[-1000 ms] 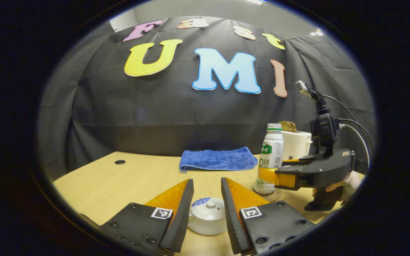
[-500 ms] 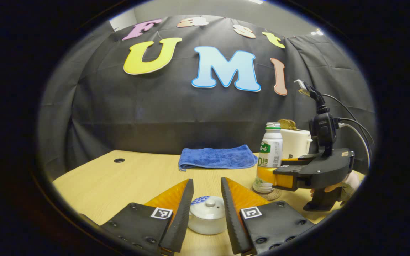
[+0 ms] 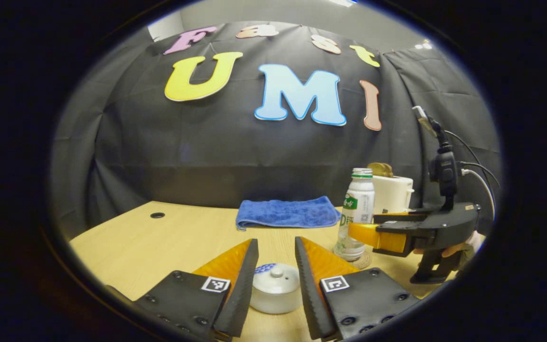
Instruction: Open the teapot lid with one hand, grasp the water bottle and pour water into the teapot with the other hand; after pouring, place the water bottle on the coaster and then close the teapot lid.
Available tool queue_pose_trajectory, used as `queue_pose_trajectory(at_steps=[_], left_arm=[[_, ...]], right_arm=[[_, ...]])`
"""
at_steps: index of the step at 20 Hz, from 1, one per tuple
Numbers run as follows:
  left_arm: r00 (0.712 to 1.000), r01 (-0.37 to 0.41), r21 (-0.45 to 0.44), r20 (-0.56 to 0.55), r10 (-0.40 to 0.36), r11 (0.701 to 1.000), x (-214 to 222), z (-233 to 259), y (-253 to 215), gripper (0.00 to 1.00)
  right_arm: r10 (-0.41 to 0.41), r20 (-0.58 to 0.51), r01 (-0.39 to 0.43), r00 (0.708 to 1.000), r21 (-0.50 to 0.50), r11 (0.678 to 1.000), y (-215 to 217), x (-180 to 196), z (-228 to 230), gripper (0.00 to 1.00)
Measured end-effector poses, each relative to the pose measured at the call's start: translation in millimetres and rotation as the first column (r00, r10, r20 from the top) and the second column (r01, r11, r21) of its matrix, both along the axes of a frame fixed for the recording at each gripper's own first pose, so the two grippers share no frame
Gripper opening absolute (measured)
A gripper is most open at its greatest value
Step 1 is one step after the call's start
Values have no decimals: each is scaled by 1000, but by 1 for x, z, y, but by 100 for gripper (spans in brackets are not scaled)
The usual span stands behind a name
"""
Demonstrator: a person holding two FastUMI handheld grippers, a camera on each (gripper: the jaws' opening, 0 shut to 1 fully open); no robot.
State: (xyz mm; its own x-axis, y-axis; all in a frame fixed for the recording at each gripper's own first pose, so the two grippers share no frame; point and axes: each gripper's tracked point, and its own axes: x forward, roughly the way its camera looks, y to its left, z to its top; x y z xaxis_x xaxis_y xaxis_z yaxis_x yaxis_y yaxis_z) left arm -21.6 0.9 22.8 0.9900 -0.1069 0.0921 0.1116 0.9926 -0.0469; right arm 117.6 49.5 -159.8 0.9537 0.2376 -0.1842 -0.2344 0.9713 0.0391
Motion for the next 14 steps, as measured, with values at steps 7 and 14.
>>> queue_pose_trajectory(at_steps=[7, 14], left_arm=[[1000, -1, -65, 9, 1, 998, -46, -7, -13, 55], [999, -38, -43, 30, 39, 998, -97, -28, -34, 53]], right_arm=[[-18, 88, 15, 996, 33, 999, -14, -76, 27, 96], [-118, 126, 107, 985, 86, 991, -25, -145, 8, 95]])
